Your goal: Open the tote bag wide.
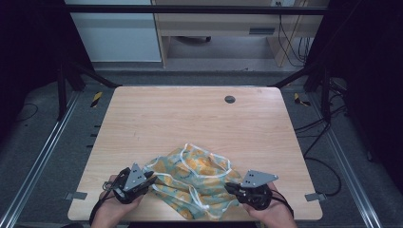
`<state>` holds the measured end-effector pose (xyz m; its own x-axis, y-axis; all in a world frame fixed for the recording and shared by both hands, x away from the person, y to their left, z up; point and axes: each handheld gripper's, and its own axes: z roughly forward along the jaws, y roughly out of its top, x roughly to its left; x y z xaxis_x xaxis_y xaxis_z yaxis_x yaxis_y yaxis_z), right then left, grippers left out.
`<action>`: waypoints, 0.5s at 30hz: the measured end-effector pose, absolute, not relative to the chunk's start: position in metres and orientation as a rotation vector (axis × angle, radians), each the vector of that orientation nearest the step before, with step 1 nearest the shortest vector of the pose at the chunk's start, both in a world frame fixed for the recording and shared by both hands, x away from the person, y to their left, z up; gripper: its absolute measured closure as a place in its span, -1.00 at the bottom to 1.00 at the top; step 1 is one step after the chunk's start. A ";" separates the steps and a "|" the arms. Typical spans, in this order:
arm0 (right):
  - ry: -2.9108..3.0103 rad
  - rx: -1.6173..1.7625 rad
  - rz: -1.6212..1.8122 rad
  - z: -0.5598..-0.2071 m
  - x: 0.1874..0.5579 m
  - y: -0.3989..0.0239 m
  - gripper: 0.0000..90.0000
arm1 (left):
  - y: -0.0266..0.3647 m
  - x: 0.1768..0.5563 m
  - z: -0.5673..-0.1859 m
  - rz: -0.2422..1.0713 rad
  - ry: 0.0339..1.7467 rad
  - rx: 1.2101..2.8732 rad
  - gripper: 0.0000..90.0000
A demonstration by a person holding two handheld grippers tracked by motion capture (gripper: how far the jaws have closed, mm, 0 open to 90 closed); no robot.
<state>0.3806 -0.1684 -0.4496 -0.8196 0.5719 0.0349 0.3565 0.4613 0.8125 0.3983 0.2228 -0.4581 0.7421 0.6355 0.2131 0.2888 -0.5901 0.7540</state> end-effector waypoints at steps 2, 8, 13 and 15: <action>2.473 0.788 1.288 -0.447 0.380 -0.167 0.78 | 0.224 0.395 -0.455 0.619 0.689 2.183 0.54; 2.445 0.698 1.315 -0.426 0.379 -0.152 0.47 | 0.227 0.388 -0.444 0.597 0.677 2.107 0.33; 2.436 0.649 1.305 -0.416 0.389 -0.134 0.24 | 0.225 0.386 -0.438 0.589 0.652 2.055 0.24; 2.442 0.642 1.292 -0.415 0.394 -0.127 0.19 | 0.225 0.387 -0.439 0.588 0.654 2.064 0.21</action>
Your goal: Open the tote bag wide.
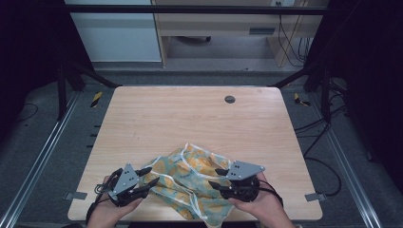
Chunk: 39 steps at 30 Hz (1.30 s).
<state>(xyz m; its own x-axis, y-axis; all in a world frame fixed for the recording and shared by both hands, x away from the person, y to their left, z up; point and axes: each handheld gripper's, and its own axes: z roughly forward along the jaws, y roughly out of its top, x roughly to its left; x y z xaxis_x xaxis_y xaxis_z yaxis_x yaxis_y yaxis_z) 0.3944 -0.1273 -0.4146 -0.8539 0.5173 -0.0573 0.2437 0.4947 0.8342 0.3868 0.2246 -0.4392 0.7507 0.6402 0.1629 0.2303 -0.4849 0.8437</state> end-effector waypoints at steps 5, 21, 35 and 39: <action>2.508 0.621 1.262 -0.422 0.403 -0.109 0.09 | 0.224 0.391 -0.447 0.568 0.687 2.113 0.21; 2.551 0.535 1.276 -0.403 0.402 -0.101 0.98 | 0.223 0.391 -0.449 0.551 0.693 2.152 0.24; 2.351 0.637 1.455 -0.345 0.438 -0.112 0.99 | 0.230 0.389 -0.451 0.532 0.698 2.232 0.29; 2.355 0.674 1.456 -0.348 0.446 -0.111 0.99 | 0.231 0.388 -0.443 0.535 0.699 2.191 0.27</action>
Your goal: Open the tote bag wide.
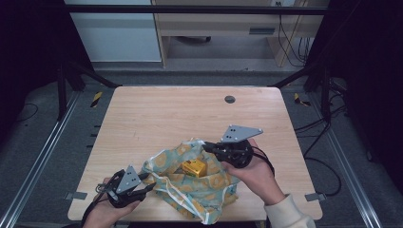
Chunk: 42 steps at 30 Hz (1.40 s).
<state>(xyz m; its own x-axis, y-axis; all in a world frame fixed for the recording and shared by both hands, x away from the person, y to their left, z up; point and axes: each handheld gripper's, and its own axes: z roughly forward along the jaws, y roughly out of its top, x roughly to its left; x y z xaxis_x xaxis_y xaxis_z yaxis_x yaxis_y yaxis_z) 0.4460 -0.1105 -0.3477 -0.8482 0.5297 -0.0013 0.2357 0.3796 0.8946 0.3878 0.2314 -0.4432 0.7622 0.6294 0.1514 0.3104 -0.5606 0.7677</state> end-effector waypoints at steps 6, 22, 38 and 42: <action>2.372 0.682 1.447 -0.353 0.447 -0.106 0.99 | 0.217 0.386 -0.414 0.500 0.655 2.107 0.22; 2.314 0.756 1.438 -0.345 0.471 -0.109 0.99 | 0.161 0.410 -0.456 0.505 0.596 2.263 0.19; 2.332 0.757 1.442 -0.346 0.476 -0.106 0.99 | 0.147 0.439 -0.471 0.375 0.517 2.346 -0.12; 2.332 0.766 1.445 -0.347 0.477 -0.105 0.99 | 0.143 0.442 -0.476 0.373 0.502 2.374 -0.01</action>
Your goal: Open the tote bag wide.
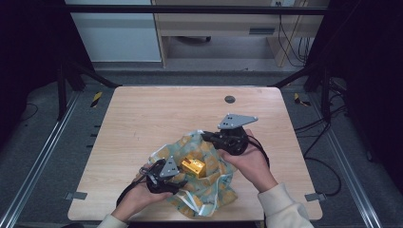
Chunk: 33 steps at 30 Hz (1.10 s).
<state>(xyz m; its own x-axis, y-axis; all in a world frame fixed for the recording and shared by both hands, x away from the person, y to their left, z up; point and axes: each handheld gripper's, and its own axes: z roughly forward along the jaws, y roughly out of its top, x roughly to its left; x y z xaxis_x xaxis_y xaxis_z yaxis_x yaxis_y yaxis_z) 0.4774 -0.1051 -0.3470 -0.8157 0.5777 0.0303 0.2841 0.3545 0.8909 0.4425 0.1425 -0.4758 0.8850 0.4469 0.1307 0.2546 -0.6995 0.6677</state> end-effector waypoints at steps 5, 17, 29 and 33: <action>2.329 0.767 1.451 -0.347 0.478 -0.104 0.99 | 0.140 0.441 -0.479 0.385 0.510 2.410 0.27; 2.323 0.781 1.440 -0.349 0.484 -0.107 0.99 | 0.151 0.436 -0.475 0.380 0.533 2.434 0.97; 2.328 0.881 1.343 -0.374 0.513 -0.119 1.00 | 0.164 0.412 -0.454 0.439 0.508 2.346 0.98; 2.335 0.925 1.301 -0.387 0.526 -0.121 1.00 | 0.169 0.405 -0.448 0.457 0.501 2.318 0.98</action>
